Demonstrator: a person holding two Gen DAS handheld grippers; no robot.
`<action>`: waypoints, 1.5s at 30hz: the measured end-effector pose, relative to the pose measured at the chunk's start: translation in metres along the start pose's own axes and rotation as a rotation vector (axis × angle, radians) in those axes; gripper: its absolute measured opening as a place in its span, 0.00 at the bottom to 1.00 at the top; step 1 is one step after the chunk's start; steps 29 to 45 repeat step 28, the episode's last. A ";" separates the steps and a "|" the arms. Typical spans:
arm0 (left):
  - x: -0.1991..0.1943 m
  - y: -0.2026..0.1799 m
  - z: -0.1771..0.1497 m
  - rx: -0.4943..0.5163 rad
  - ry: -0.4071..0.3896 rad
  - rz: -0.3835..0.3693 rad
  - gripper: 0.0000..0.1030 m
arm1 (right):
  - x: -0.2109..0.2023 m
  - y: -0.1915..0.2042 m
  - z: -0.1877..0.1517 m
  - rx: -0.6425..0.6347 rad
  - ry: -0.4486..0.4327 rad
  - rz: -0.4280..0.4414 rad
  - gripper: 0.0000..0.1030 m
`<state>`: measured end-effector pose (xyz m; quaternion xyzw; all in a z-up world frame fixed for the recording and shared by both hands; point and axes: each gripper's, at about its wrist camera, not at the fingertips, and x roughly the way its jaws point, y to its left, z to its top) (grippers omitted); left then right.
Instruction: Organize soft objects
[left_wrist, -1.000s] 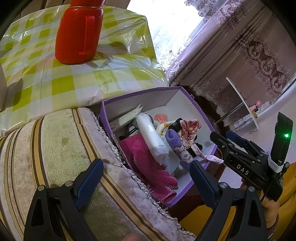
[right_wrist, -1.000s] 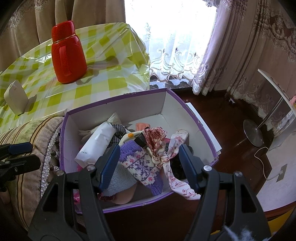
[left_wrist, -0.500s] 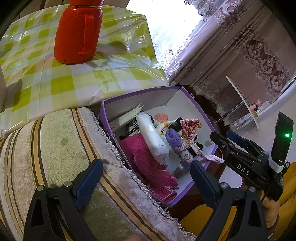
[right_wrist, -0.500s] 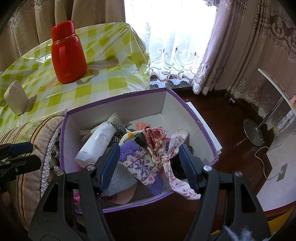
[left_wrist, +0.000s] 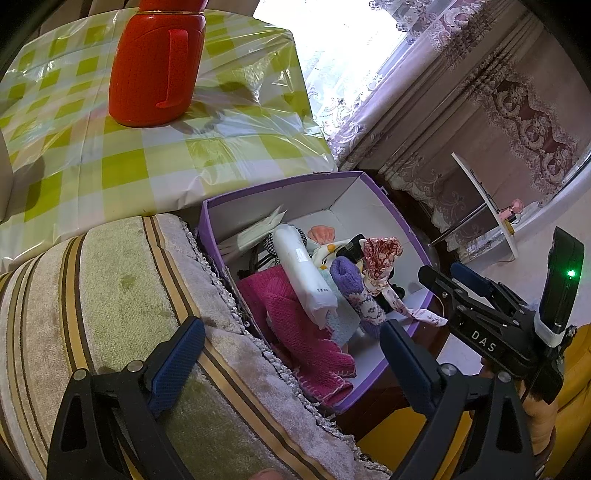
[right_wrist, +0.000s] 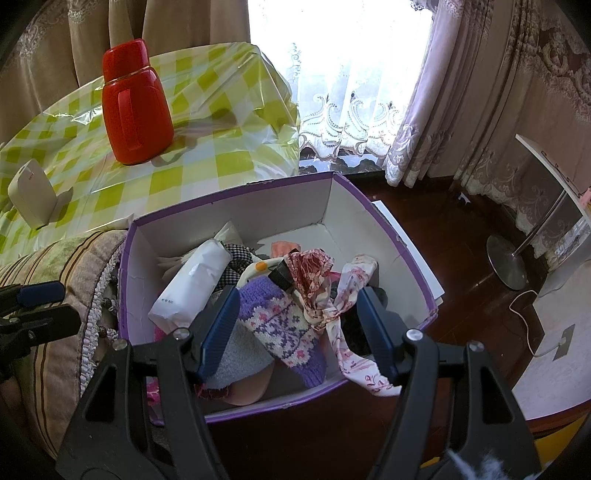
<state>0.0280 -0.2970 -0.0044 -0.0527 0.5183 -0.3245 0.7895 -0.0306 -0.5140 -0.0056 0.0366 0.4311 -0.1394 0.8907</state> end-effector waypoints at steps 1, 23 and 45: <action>0.000 0.000 0.000 0.001 0.000 -0.001 0.94 | 0.000 0.000 -0.001 0.001 0.001 0.000 0.67; 0.006 -0.005 0.000 0.004 -0.003 0.013 0.97 | 0.001 -0.006 -0.004 0.020 0.013 0.003 0.67; 0.002 -0.005 0.003 0.011 0.005 -0.037 0.99 | 0.001 0.002 -0.002 0.014 0.021 0.023 0.67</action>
